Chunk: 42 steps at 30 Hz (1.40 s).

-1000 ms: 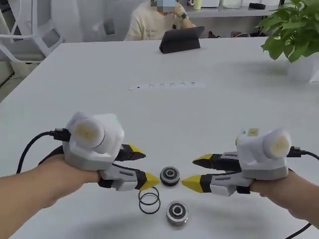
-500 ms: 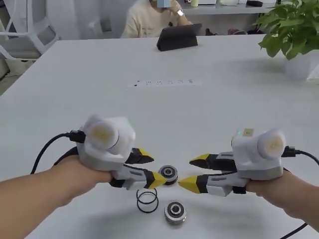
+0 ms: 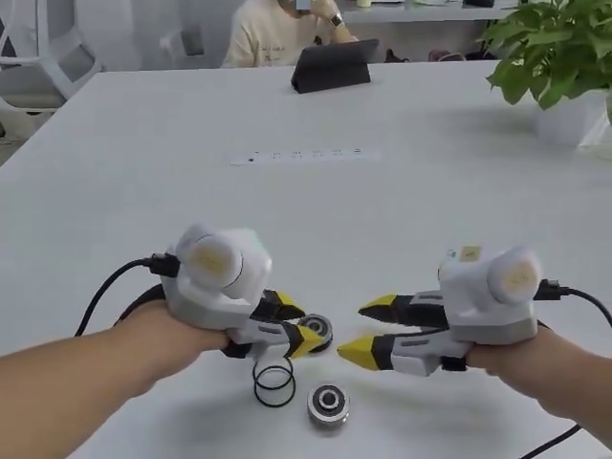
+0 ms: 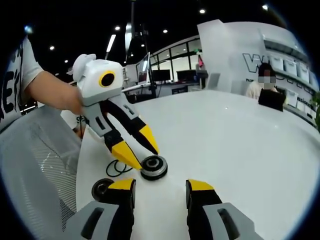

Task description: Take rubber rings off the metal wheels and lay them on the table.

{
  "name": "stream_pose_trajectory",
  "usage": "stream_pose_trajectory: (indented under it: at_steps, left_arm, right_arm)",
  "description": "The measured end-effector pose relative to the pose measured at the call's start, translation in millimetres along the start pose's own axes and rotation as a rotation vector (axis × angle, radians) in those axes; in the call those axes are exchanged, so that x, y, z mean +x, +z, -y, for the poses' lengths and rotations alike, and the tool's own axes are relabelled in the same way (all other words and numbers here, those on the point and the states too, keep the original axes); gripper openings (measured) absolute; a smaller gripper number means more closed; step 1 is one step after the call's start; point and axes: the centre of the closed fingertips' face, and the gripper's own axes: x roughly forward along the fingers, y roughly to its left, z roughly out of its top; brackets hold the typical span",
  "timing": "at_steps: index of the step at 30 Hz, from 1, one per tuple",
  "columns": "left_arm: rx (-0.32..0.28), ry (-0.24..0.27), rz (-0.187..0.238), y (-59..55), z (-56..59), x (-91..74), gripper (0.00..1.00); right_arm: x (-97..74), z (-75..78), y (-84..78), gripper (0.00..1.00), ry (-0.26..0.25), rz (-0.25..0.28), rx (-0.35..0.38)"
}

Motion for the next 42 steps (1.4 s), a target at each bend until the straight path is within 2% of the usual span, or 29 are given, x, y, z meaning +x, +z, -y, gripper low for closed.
stream_pose_trajectory:
  at_steps: [4,10,20,22,23,27,34,40,42]
  left_arm:
    - [0.017,-0.003,-0.013,-3.1,0.9,3.7,0.13]
    - [0.028,0.003,-0.003,-0.5,1.1,5.2,0.12]
    - [-0.011,0.014,0.009,-1.0,-1.2,5.9,0.09]
    - [-0.009,0.018,0.010,-0.9,-2.0,5.9,0.08]
    - [0.017,0.021,0.012,-0.4,-1.2,6.2,0.08]
    - [0.007,0.030,0.009,-0.7,-0.9,6.0,0.07]
    - [0.002,0.047,0.009,-0.4,0.2,5.6,0.07]
    - [0.000,0.057,0.011,-0.4,0.6,5.0,0.07]
    - [0.002,0.059,0.011,-0.4,0.7,4.8,0.07]
  right_arm:
    - [-0.5,0.4,-1.0,0.38,-0.002,-0.001,0.003]
    - [0.3,1.2,-3.1,0.38,-0.004,-0.004,0.006]
    - [9.1,-5.7,0.9,0.38,0.017,-0.003,0.000]
    - [10.9,-6.2,0.9,0.38,0.021,-0.005,-0.004]
    - [11.5,-6.3,0.9,0.37,0.023,-0.006,-0.005]
    - [15.9,-7.1,1.3,0.37,0.027,-0.009,-0.008]
    - [29.6,-12.3,2.7,0.32,0.039,-0.027,-0.029]
    - [37.5,-12.5,-0.8,0.26,0.025,-0.066,-0.056]
    - [37.4,-11.5,-0.8,0.25,0.019,-0.061,-0.047]
